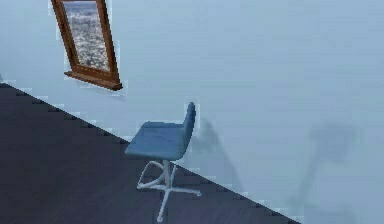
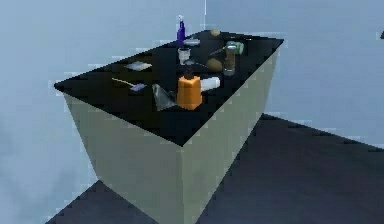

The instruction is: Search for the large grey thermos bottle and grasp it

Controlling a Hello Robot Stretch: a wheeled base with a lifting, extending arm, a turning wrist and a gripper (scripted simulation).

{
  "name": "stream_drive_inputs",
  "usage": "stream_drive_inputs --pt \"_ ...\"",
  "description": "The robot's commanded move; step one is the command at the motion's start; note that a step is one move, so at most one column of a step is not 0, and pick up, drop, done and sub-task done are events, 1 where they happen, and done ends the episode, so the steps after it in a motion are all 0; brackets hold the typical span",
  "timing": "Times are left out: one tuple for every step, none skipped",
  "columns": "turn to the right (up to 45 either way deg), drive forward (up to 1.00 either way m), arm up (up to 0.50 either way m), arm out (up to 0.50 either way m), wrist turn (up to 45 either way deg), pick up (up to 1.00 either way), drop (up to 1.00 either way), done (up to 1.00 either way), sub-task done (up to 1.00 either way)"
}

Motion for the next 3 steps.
stream_drive_inputs --pt "0.0 0.00 0.38 0.00 0.0 0.00 0.00 0.00 0.00" --pt "0.0 0.00 0.00 0.50 0.0 0.00 0.00 0.00 0.00" --pt "0.0 0.00 0.00 0.00 45.0 0.00 0.00 0.00 0.00"
